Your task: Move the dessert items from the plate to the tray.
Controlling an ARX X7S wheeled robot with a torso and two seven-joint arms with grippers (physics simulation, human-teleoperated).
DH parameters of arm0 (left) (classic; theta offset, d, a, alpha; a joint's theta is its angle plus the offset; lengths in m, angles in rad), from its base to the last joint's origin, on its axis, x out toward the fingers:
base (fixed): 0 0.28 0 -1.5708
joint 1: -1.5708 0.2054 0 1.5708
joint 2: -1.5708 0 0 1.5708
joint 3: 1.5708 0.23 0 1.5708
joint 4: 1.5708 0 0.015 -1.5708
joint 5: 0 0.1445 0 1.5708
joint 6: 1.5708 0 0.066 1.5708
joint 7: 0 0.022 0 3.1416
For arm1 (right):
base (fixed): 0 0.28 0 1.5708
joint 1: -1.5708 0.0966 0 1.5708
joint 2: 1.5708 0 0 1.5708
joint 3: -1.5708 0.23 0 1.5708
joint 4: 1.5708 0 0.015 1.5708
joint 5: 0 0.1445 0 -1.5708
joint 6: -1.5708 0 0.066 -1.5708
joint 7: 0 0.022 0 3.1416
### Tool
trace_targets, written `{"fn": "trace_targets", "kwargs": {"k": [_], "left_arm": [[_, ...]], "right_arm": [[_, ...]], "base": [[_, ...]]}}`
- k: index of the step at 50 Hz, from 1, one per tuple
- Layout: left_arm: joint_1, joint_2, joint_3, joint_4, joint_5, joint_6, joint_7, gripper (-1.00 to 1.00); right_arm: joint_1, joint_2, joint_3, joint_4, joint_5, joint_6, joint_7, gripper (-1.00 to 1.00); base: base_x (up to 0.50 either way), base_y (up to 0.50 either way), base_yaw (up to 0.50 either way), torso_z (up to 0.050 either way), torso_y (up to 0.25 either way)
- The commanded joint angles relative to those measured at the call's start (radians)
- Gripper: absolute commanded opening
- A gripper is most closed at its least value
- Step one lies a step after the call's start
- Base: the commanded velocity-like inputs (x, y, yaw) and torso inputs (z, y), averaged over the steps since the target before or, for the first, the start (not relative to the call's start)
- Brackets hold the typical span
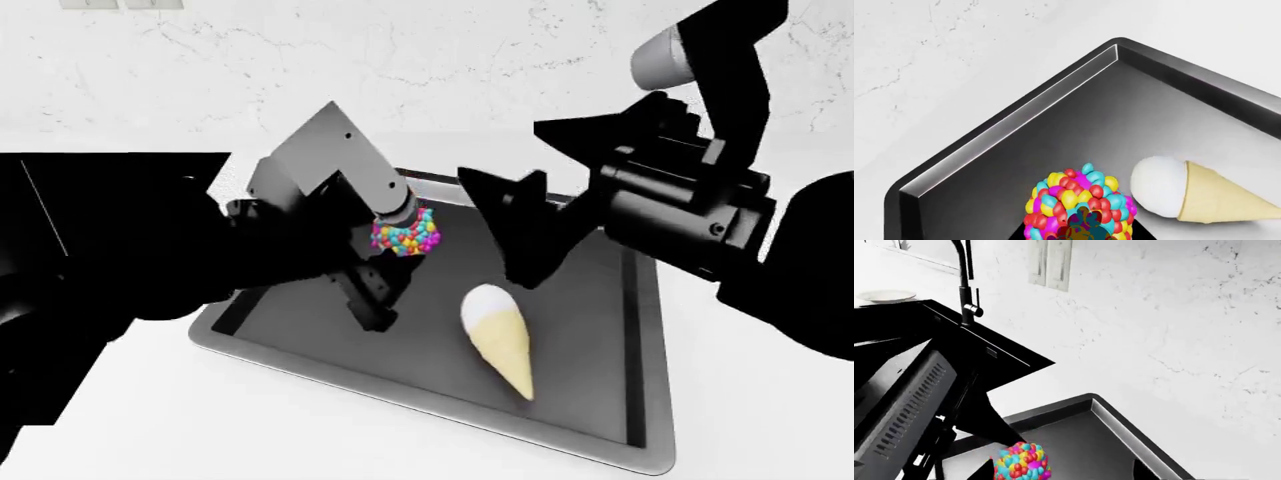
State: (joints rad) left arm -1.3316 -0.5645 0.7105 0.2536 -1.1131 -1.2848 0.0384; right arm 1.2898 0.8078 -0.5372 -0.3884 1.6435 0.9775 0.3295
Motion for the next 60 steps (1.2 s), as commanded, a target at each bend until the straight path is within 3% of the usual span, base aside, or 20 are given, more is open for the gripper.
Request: {"fn": "trace_targets", "kwargs": {"k": [1, 12, 13, 21, 33, 38, 40, 43, 54, 60], "left_arm": [[0.066, 0.036, 0.091, -0.067, 0.058, 0.064, 0.061, -1.00], [0.073, 0.052, 0.139, -0.150, 0.125, 0.123, 0.109, -1.00], [0.071, 0.049, 0.137, -0.146, 0.123, 0.120, 0.106, 1.00], [0.019, 0.021, 0.052, -0.103, 0.077, 0.104, 0.054, 1.00], [-0.120, -0.052, -0.202, 0.026, -0.110, 0.040, -0.113, 1.00], [-0.077, -0.078, -0.299, 0.131, -0.202, 0.056, -0.230, 1.00], [0.005, -0.133, -0.410, 0.245, -0.317, 0.092, -0.374, 1.00], [0.060, -0.164, -0.475, 0.316, -0.367, 0.131, -0.442, 1.00], [0.085, -0.175, -0.509, 0.361, -0.282, 0.197, -0.404, 1.00], [0.077, -0.194, -0.578, 0.466, -0.261, 0.251, -0.470, 1.00]], "right_arm": [[0.007, -0.011, 0.116, -0.070, -0.023, -0.136, -0.076, 1.00], [-0.024, 0.006, 0.162, -0.121, -0.002, -0.180, -0.137, 1.00], [-0.026, 0.005, 0.161, -0.120, -0.005, -0.181, -0.139, 1.00], [-0.023, -0.003, 0.156, -0.120, -0.008, -0.180, -0.160, 1.00], [-0.061, 0.001, 0.166, -0.147, -0.049, -0.207, -0.150, 1.00], [-0.179, 0.012, 0.150, -0.228, -0.288, -0.257, -0.053, 1.00], [-0.313, 0.038, 0.251, -0.275, -0.320, -0.392, -0.049, 1.00], [-0.396, 0.038, 0.295, -0.301, -0.349, -0.465, -0.058, 1.00], [-0.405, -0.014, 0.285, -0.289, -0.397, -0.506, -0.092, 1.00], [-0.389, 0.019, 0.316, -0.423, -0.457, -0.518, -0.036, 1.00]], "base": [[0.00, 0.00, 0.00, 0.000, 0.000], [0.00, 0.00, 0.00, 0.000, 0.000], [0.00, 0.00, 0.00, 0.000, 0.000], [0.00, 0.00, 0.00, 0.000, 0.000], [0.00, 0.00, 0.00, 0.000, 0.001], [0.00, 0.00, 0.00, 0.000, 0.000], [0.00, 0.00, 0.00, 0.000, 0.000], [0.00, 0.00, 0.00, 0.000, 0.000], [0.00, 0.00, 0.00, 0.000, 0.000], [0.00, 0.00, 0.00, 0.000, 0.000]]}}
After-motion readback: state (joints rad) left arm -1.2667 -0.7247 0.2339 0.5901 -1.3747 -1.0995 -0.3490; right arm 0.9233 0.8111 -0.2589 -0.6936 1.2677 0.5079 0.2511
